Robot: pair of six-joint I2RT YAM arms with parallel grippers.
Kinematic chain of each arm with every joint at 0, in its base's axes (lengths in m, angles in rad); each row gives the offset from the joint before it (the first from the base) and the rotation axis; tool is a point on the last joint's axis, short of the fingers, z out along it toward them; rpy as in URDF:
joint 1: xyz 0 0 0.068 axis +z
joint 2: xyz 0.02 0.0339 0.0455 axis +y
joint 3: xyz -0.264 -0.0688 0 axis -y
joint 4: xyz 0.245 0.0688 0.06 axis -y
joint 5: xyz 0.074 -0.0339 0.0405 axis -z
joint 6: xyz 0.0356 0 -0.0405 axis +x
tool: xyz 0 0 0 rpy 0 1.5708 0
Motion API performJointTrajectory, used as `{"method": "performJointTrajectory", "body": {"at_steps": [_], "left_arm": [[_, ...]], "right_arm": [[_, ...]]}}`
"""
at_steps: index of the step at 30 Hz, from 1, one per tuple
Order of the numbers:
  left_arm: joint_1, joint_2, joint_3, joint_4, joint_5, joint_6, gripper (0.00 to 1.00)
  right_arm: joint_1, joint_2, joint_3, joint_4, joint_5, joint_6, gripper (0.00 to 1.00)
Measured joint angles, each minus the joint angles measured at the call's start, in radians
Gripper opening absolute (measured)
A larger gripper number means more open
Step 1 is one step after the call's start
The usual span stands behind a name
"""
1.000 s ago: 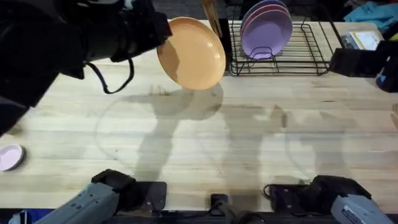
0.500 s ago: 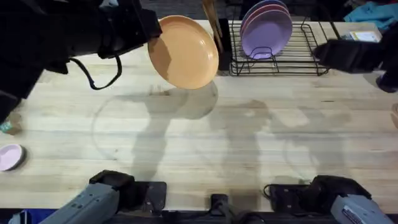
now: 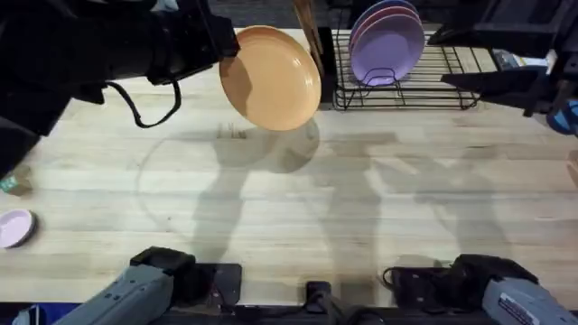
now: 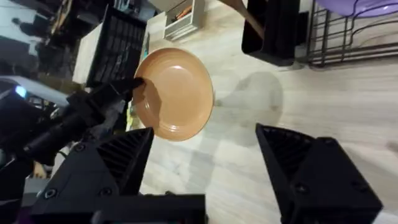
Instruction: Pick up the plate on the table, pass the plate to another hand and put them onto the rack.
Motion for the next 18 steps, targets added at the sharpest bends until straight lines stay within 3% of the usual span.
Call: {"method": "performJointTrajectory", "body": {"at_steps": [9,18], "left_arm": [[0.0,0.0,0.0,0.0,0.0,0.0,0.043],[0.0,0.0,0.0,0.0,0.002,0.0,0.043]], "right_arm": [[0.005,0.051,0.0,-0.001,-0.023,0.014,0.997],[0.08,0.088,0.0,0.0,-0.023,0.017,0.997]]}}
